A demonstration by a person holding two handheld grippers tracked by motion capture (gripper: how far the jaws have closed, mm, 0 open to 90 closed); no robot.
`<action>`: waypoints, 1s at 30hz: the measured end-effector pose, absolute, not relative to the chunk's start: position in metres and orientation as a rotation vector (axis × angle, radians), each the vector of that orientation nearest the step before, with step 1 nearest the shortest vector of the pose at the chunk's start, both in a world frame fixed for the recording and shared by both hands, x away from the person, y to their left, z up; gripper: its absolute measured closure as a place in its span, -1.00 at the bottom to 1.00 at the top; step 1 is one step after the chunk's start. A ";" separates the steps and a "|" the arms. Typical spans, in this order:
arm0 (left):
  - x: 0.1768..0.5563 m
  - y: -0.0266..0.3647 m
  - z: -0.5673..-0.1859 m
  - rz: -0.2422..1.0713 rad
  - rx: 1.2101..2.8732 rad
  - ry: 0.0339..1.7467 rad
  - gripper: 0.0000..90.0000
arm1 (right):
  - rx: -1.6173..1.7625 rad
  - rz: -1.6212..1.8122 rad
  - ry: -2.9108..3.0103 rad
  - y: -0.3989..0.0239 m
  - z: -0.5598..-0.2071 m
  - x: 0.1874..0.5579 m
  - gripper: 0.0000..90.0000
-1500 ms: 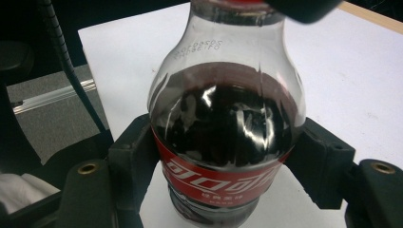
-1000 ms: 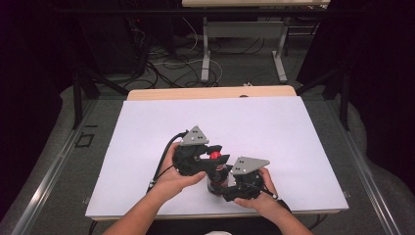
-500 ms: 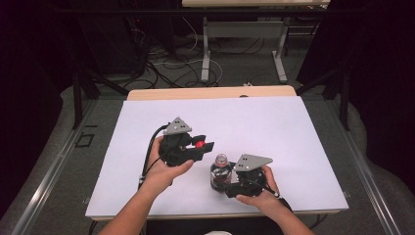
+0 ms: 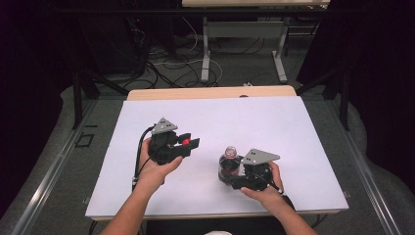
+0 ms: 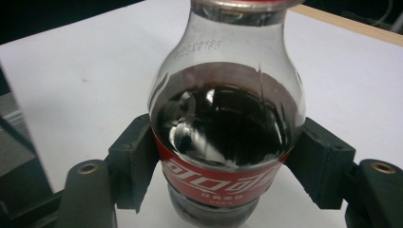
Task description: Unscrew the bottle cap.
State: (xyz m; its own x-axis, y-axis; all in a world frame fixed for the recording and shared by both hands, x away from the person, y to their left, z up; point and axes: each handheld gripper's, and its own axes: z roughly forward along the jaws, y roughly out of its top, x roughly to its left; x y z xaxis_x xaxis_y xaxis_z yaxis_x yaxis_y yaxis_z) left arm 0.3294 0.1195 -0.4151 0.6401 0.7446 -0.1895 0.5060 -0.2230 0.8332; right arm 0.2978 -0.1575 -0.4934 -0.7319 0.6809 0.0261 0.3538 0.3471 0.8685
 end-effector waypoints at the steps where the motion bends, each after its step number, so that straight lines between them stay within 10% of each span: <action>1: 0.330 0.122 -0.417 0.307 1.883 1.003 0.33 | 0.924 1.325 2.265 -0.159 -0.494 0.299 -0.32; 30: 0.338 0.145 -0.462 0.308 1.867 1.114 0.33 | 1.114 1.259 2.109 -0.138 -0.493 0.401 -0.32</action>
